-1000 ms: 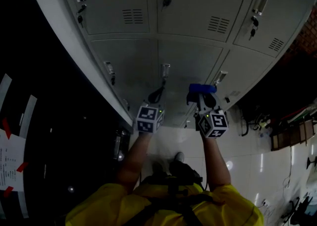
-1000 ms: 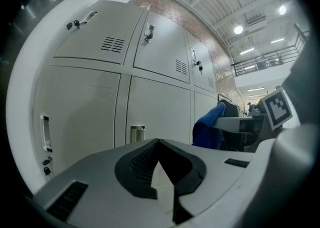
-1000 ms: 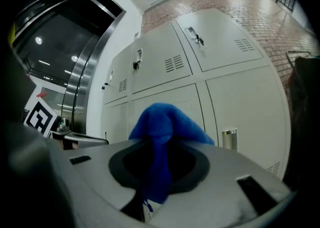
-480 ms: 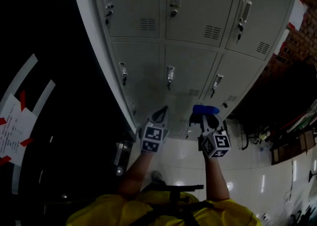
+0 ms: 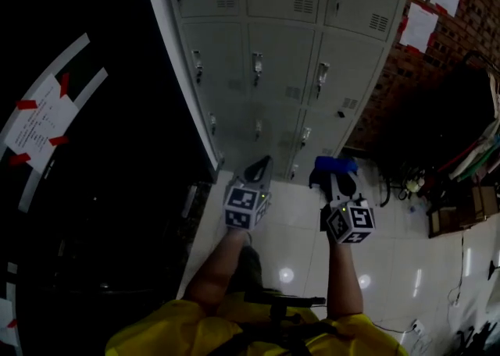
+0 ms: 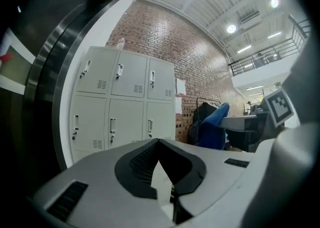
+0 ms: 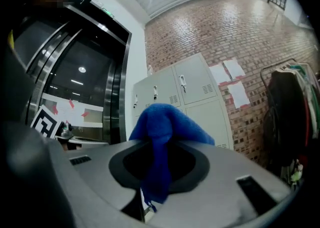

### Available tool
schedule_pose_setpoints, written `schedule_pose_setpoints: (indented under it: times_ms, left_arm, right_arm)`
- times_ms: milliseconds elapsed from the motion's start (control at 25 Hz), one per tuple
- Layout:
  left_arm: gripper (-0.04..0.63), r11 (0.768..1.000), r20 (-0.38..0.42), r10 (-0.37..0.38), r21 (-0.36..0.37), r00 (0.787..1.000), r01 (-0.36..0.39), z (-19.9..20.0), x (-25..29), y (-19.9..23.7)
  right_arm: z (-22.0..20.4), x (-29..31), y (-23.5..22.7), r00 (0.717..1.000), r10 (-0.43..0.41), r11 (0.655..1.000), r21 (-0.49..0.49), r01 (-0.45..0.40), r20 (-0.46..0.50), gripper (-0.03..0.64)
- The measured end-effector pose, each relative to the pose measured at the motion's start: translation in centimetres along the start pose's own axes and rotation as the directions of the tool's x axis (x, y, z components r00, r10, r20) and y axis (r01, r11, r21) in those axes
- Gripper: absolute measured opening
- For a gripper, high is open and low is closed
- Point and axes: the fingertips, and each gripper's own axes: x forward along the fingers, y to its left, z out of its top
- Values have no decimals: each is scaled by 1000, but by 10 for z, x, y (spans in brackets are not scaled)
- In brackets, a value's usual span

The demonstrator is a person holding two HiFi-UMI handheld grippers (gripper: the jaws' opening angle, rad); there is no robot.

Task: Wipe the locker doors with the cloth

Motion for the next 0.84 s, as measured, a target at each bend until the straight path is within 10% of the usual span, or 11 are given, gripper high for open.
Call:
schedule_pose_setpoints:
  times_ms: [840]
  left_arm:
    - [-6, 999, -15, 33, 42, 999, -33, -1, -227, -86]
  right_arm:
    - [14, -173, 115, 996, 83, 995, 49, -83, -11, 71]
